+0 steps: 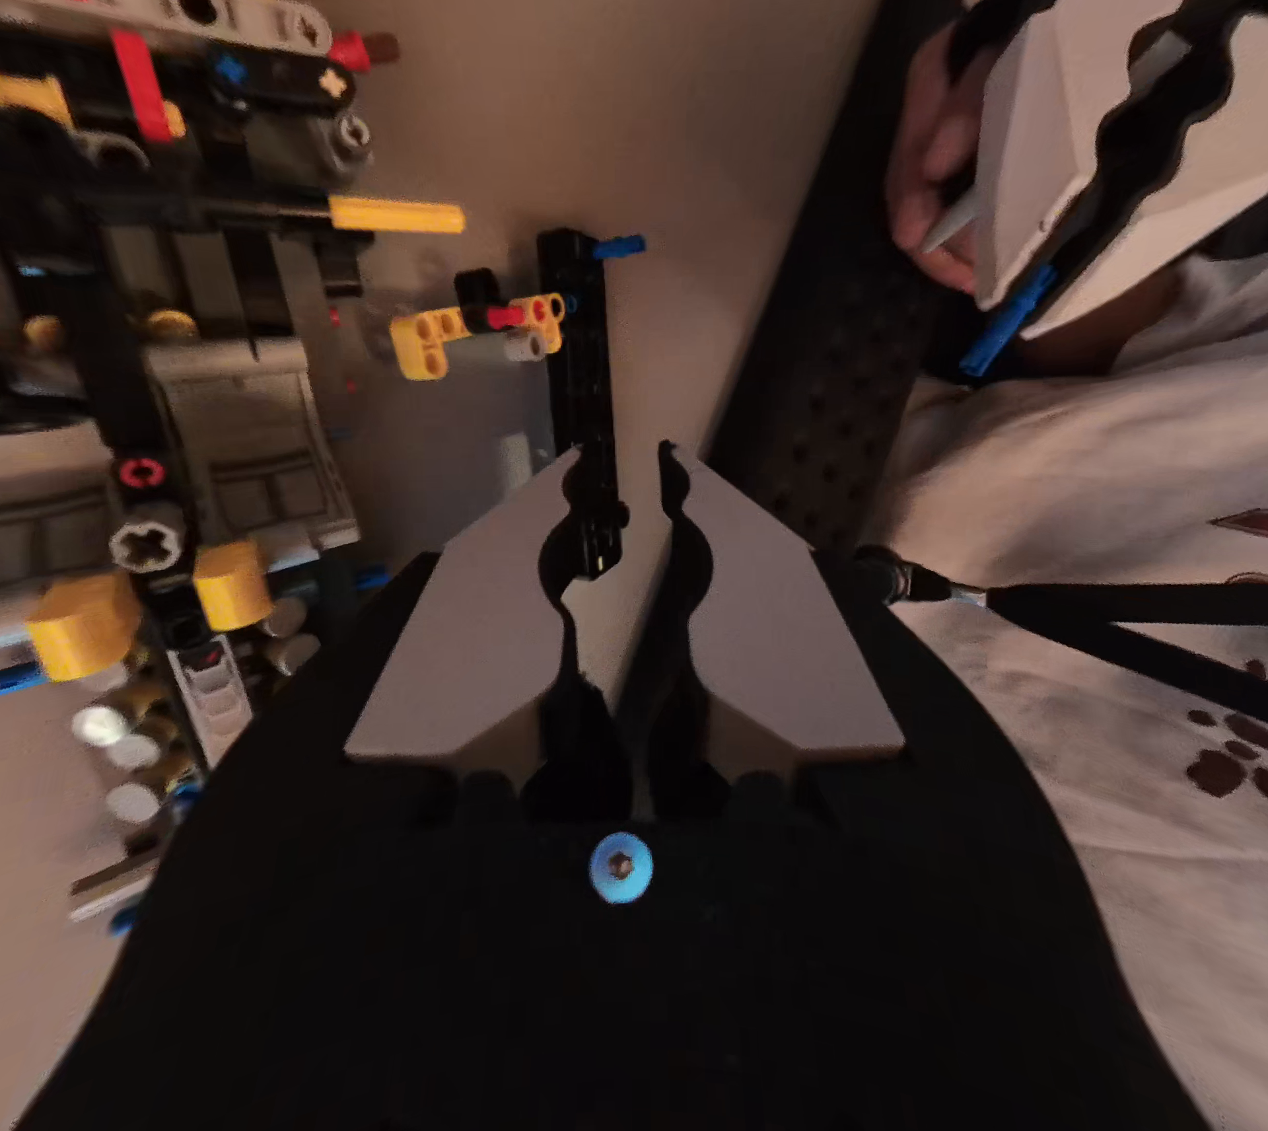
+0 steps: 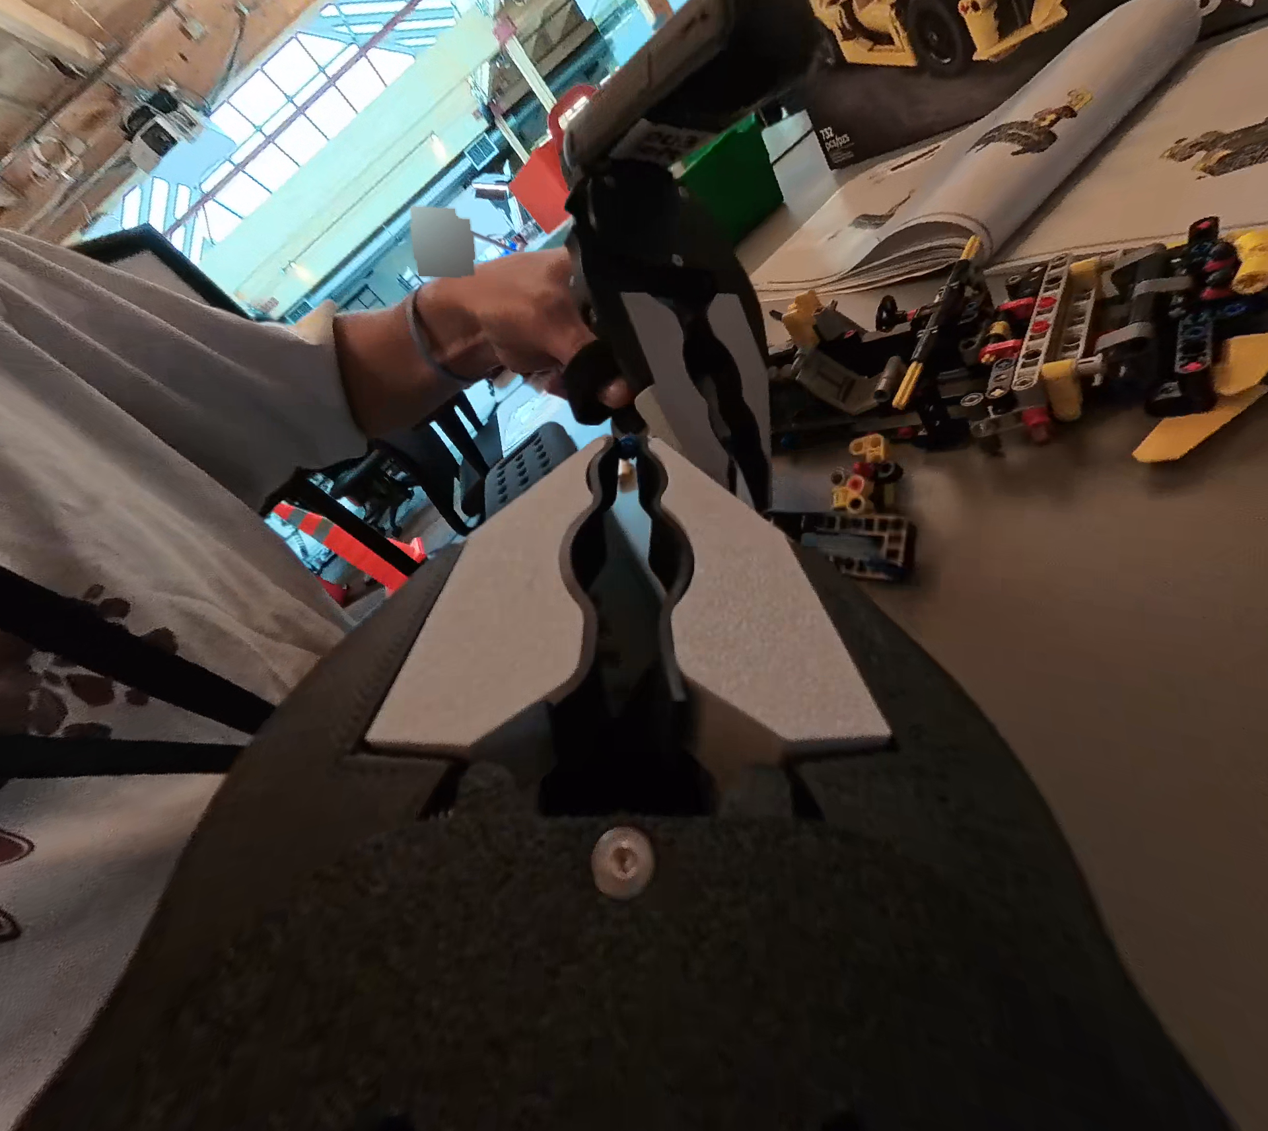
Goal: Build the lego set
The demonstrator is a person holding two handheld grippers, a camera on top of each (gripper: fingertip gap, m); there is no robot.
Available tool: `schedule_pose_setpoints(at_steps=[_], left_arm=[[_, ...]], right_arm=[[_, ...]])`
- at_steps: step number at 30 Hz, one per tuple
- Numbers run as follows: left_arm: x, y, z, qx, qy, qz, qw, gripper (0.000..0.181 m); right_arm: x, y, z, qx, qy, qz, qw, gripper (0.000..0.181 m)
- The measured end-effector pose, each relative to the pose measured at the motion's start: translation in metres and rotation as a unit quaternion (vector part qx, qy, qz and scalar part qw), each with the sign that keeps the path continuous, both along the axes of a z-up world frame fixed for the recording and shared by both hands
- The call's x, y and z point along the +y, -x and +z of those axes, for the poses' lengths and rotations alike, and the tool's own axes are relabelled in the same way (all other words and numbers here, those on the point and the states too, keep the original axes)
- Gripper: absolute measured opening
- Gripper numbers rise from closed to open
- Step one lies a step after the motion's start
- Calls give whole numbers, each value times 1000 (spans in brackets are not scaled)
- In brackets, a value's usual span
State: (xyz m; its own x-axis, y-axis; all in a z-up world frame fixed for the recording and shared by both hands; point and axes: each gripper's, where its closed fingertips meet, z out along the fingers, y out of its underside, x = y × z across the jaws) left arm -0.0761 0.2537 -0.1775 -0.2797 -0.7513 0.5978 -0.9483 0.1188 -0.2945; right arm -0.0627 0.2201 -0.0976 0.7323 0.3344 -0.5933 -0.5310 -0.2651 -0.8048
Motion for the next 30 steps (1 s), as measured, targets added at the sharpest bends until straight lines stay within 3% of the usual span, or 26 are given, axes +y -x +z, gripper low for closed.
schedule_pose_setpoints(at_steps=[4, 10, 14, 16, 19, 21, 24, 26, 30], left_arm=[[14, -3, 4, -39, -99, -32, 994, 26], [14, -2, -22, -40, -187, -75, 979, 32], [0, -4, -23, -36, -144, -74, 986, 31], [-6, 0, -24, -31, -124, -85, 988, 16], [-27, 8, -23, -3, -43, -78, 996, 12], [-34, 5, -20, -35, -24, -78, 996, 11], [-42, -11, 12, -141, 36, -41, 988, 10], [-28, -23, 35, -220, 28, 13, 975, 10], [-2, -27, 83, -342, 70, 146, 926, 10]], right_arm=[[-1, -1, 2, 17, -4, 7, 1000, 4], [-2, -1, 4, 29, -9, 13, 999, 4], [-3, -2, 5, 36, -13, 14, 999, 4], [-3, -3, 6, 39, -15, 14, 999, 4], [-3, -5, 7, 46, -19, 12, 999, 4], [-4, -7, 9, 54, -24, 11, 998, 4], [-8, -17, 18, 62, -52, -14, 997, 4], [-14, -32, 27, 52, -87, -61, 993, 4], [-12, -53, 16, 2, -47, -140, 989, 3]])
